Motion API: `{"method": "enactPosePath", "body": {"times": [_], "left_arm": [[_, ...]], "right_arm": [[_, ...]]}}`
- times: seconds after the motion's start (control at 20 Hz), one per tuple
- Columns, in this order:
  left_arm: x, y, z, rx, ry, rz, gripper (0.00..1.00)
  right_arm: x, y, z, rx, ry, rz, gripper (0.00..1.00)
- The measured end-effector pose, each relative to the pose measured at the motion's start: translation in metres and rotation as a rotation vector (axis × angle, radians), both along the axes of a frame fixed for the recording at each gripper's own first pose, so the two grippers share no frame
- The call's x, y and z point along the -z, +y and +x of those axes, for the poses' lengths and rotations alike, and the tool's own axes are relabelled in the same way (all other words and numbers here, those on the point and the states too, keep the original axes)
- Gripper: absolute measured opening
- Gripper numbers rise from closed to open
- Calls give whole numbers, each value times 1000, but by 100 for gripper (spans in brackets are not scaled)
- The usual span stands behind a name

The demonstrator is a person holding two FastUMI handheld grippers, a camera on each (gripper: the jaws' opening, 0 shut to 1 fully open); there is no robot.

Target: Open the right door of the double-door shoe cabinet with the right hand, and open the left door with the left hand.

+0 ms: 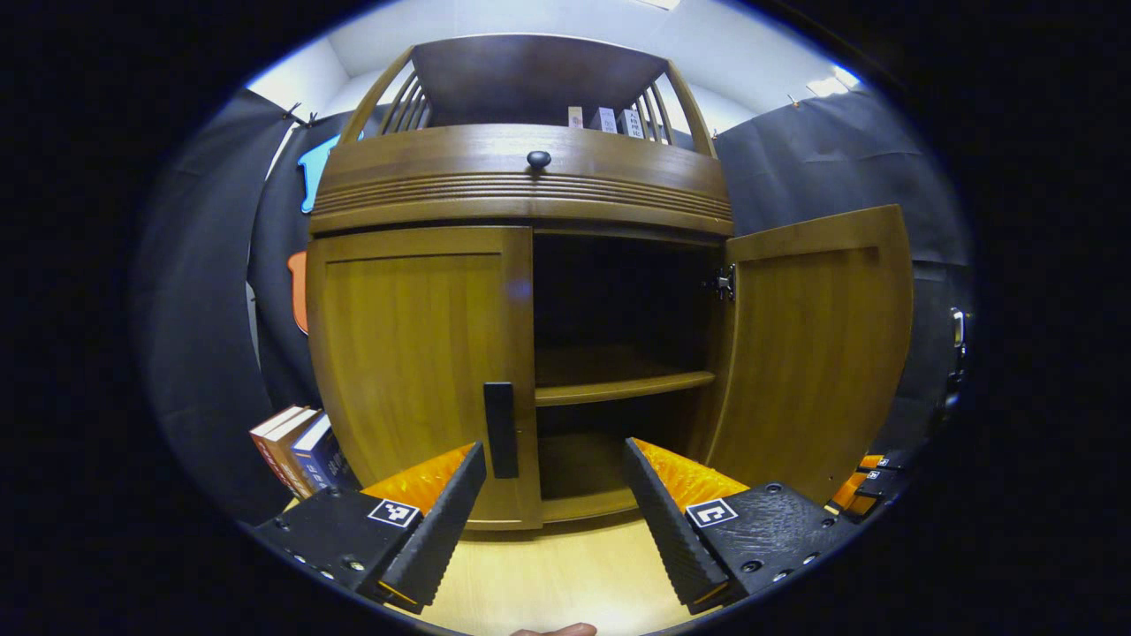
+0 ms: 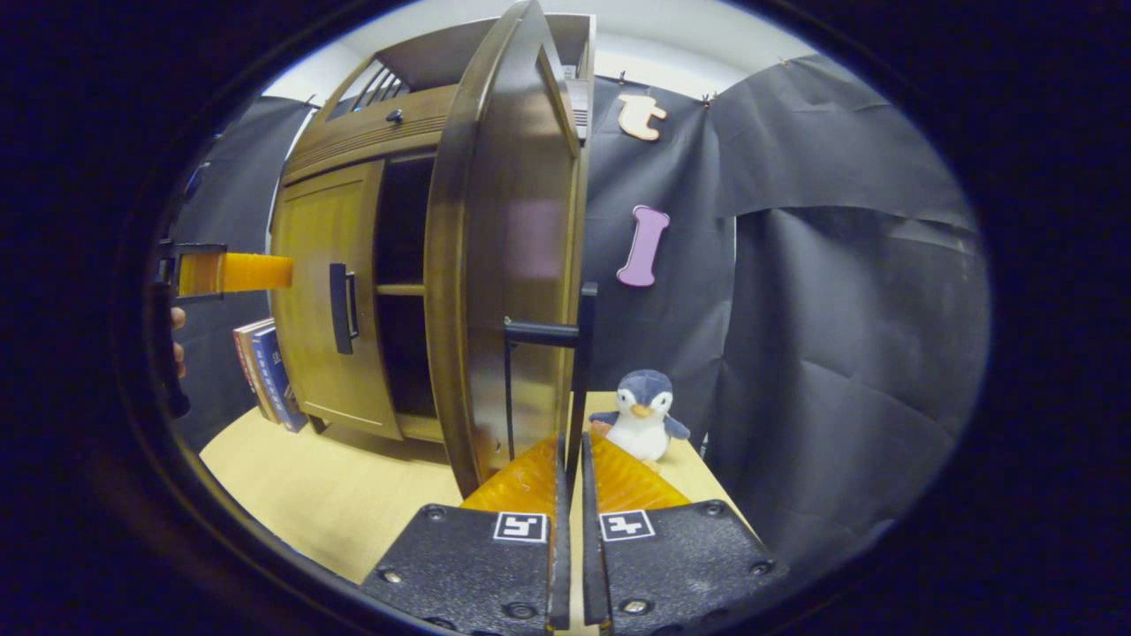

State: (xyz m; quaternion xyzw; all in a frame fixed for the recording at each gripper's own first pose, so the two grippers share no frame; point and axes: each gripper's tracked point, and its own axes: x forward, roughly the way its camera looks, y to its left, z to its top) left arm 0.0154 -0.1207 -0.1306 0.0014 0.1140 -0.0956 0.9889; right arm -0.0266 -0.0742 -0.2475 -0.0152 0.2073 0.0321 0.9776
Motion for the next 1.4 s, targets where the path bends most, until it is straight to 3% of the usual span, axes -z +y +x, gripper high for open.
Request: {"method": "enactPosePath", "body": {"times": [0.35,0.4,0.5,0.55,0.75,0.95,1.0,1.3,1.4], "left_arm": [[14,-10,29,10,12,-1,94],[18,-6,35,1,13,9,94],[28,-1,44,-24,24,21,94],[33,2,53,-34,30,24,94],[52,22,85,-90,59,28,94],[75,41,112,-129,95,20,94],[79,46,118,-133,100,21,94],[91,60,146,-137,86,25,93],[94,61,156,-129,82,24,92]], "right_arm": [[-6,-35,-11,45,26,3,0],[-7,-43,-14,56,23,-18,4],[-11,-58,-19,81,16,-45,0],[-15,-61,-21,91,16,-44,4],[-27,-66,-27,99,-2,-27,4],[-54,-64,-35,107,-51,0,0],[-60,-61,-36,106,-61,15,4],[-92,-51,-42,118,-117,67,8],[-97,-44,-44,106,-125,71,18]]}}
